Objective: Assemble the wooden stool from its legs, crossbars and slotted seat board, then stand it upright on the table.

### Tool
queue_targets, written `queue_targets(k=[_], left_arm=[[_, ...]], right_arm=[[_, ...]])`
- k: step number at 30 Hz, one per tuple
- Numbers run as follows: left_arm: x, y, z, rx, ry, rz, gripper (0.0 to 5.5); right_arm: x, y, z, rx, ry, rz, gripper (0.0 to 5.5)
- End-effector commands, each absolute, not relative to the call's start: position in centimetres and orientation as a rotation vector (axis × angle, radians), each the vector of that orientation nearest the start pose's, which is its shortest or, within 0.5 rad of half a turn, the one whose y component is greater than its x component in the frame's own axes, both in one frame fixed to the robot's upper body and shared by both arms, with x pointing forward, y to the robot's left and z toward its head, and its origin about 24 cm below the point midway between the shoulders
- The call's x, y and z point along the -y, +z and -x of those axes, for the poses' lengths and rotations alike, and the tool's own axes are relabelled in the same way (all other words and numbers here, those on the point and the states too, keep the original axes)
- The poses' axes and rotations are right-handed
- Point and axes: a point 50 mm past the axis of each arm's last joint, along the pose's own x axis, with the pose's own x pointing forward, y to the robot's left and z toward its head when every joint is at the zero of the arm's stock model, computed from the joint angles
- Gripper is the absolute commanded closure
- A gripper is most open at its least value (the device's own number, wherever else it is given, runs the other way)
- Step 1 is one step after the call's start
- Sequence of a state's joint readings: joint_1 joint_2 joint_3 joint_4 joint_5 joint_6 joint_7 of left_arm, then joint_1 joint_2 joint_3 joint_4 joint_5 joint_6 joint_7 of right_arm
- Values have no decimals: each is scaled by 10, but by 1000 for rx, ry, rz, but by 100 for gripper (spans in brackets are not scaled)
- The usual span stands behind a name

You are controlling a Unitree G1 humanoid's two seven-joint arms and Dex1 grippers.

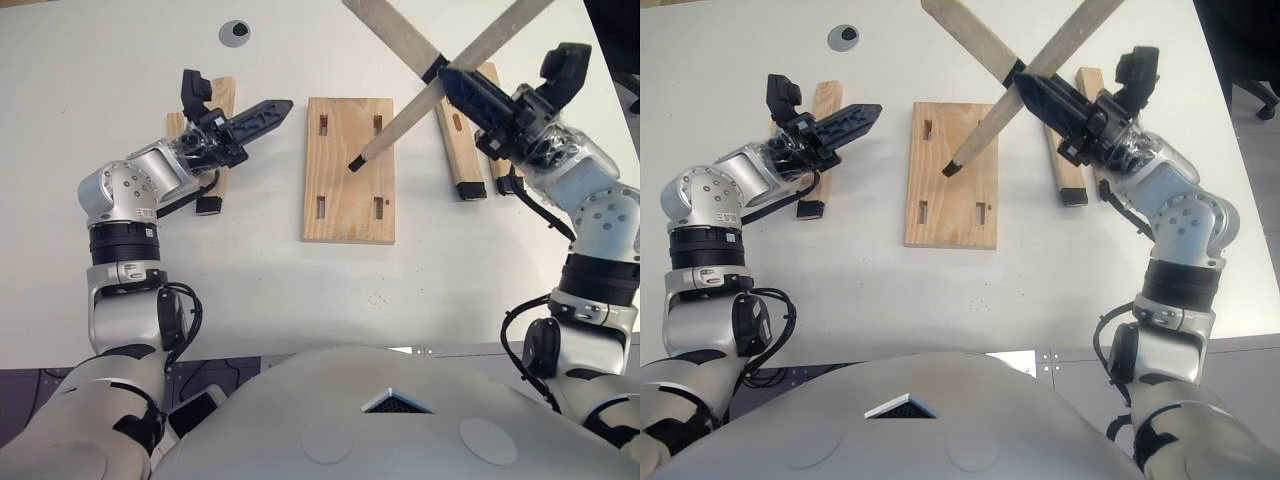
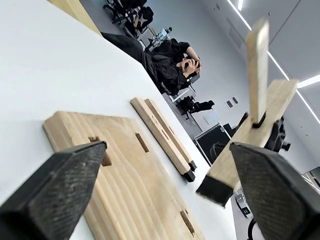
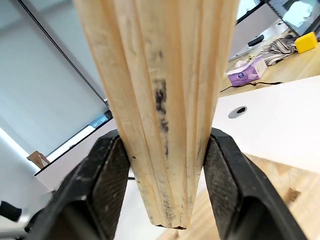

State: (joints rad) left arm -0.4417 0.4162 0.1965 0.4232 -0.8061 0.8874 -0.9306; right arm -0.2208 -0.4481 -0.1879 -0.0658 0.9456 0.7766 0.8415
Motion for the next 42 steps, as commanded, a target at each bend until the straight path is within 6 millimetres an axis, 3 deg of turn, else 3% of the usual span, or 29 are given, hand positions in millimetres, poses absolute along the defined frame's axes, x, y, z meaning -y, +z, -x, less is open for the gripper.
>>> queue_targets(k=[1,12,21,26,30,36,39,42], left_arm=[[-207,72,-304,-408,-846,826,96],[-204,67,-303,-425,-838,836,96],[-201,60,-298,-441,-828,836,96],[-196,50,-288,-469,-830,831,96],[-198,47,-287,-450,-780,858,96],[-192,42,-282,-440,-737,891,96],[-192,42,-279,-424,-724,901,96],[-199,41,-276,-414,-688,916,96]], right_arm=[[195,109,-256,-198,1023,-500,344],[206,110,-245,-230,1034,-460,344],[197,90,-242,-306,1038,-397,344],[205,78,-237,-405,1073,-198,344],[220,90,-243,-480,1156,-53,344],[220,113,-255,-579,1321,214,345],[223,112,-259,-618,1343,332,345],[223,99,-251,-651,1364,401,345]])
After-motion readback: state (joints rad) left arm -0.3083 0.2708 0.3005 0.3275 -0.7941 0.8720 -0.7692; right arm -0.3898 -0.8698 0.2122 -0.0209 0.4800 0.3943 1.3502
